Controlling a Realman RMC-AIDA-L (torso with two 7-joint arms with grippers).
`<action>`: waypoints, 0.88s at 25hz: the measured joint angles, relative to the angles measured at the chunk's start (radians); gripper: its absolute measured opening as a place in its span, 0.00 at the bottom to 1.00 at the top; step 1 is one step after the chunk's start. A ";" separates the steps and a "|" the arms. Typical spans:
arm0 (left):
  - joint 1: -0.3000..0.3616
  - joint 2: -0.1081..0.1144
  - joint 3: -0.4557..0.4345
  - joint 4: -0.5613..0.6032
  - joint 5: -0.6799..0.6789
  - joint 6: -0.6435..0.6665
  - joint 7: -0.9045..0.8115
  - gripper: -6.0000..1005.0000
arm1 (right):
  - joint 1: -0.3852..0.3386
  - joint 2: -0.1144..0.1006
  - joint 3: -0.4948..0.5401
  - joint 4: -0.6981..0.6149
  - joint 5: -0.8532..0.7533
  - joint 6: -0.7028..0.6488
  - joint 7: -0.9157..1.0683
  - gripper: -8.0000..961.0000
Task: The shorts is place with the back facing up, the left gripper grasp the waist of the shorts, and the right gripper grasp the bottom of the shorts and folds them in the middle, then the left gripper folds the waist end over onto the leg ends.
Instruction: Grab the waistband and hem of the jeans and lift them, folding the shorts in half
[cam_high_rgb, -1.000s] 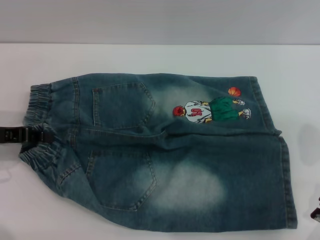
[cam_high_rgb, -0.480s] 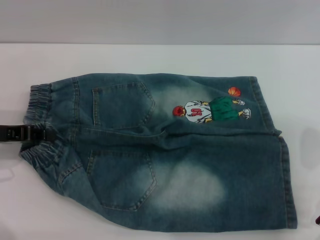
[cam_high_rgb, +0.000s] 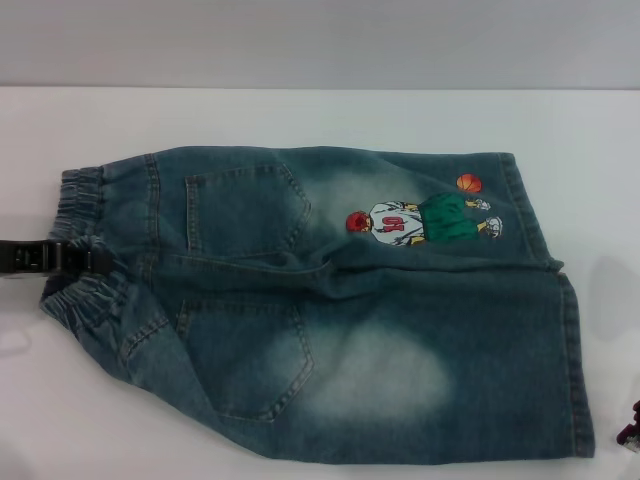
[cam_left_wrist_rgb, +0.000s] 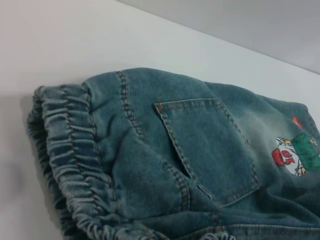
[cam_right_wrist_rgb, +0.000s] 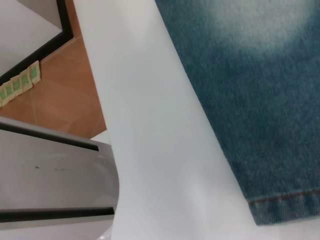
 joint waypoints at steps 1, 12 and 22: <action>-0.001 0.000 0.000 -0.001 0.000 -0.001 0.000 0.05 | 0.000 0.001 -0.004 -0.001 0.000 0.000 0.002 0.68; -0.011 0.007 0.004 0.002 0.001 -0.005 -0.013 0.05 | 0.004 0.005 -0.038 -0.001 0.000 0.017 0.017 0.68; -0.016 0.007 0.008 0.001 0.005 -0.006 -0.004 0.05 | 0.002 0.030 -0.076 -0.001 -0.004 0.041 0.045 0.68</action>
